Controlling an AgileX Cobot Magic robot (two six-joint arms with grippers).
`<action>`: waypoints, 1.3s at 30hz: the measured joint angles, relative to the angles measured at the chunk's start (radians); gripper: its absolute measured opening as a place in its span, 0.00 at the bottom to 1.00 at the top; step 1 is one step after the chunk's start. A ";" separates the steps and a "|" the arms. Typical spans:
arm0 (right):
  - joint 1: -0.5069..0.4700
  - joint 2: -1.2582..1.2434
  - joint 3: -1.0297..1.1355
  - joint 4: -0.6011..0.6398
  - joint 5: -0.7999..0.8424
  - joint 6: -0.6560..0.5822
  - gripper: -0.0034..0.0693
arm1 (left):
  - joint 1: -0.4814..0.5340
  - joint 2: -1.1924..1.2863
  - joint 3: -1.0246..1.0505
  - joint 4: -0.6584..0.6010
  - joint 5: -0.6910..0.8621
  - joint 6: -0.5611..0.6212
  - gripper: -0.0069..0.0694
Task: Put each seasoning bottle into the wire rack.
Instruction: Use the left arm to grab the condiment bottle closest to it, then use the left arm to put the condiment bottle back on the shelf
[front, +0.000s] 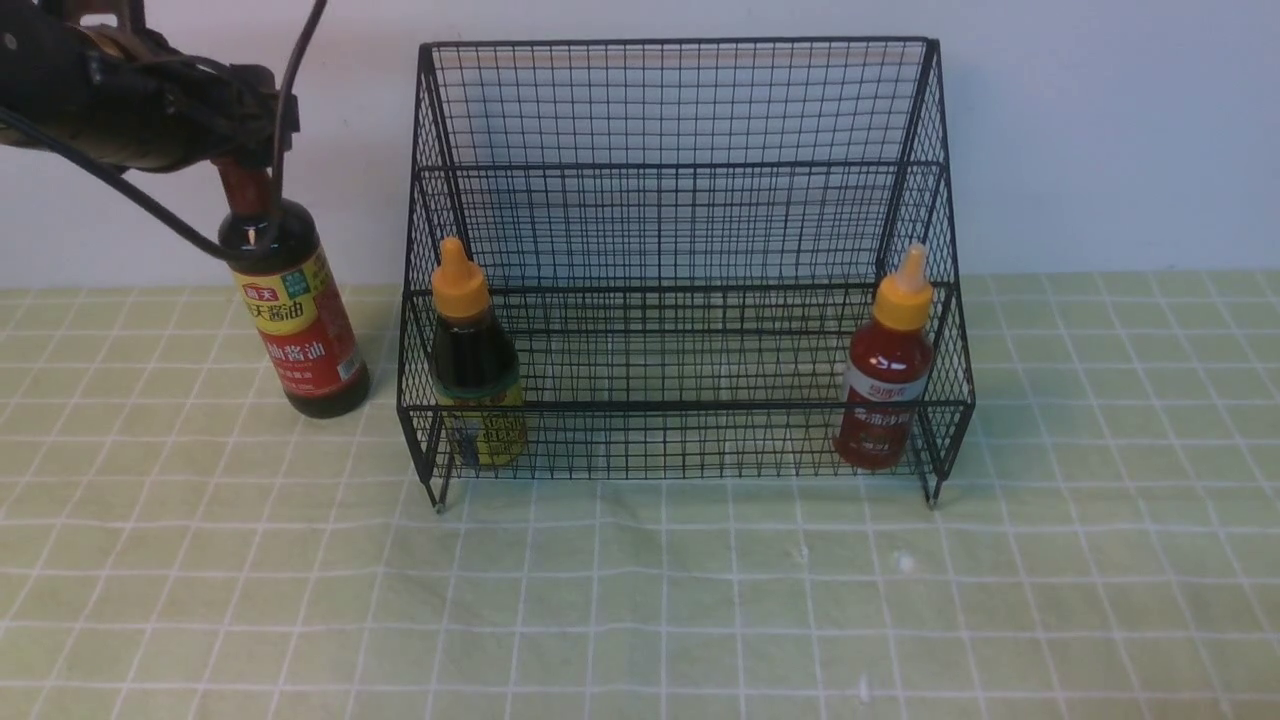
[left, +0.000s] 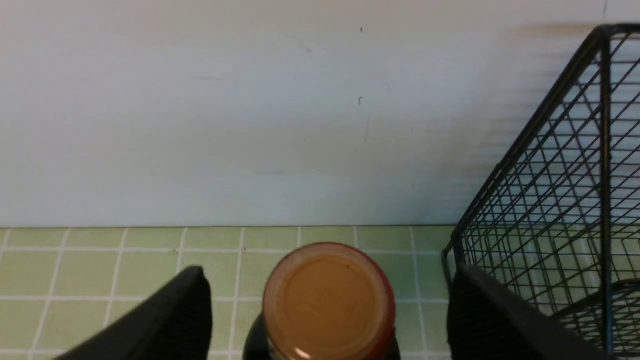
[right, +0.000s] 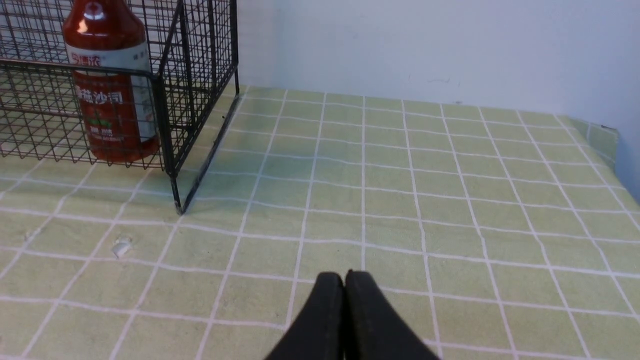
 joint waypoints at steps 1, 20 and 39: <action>0.000 0.000 0.000 0.000 0.000 0.000 0.03 | 0.000 0.011 0.000 0.001 0.000 0.000 0.84; 0.000 0.000 0.000 0.000 0.000 0.000 0.03 | 0.000 0.005 0.004 0.005 0.070 0.000 0.45; 0.000 0.000 0.000 0.000 0.000 0.000 0.03 | 0.000 -0.234 -0.244 -0.097 0.122 0.001 0.45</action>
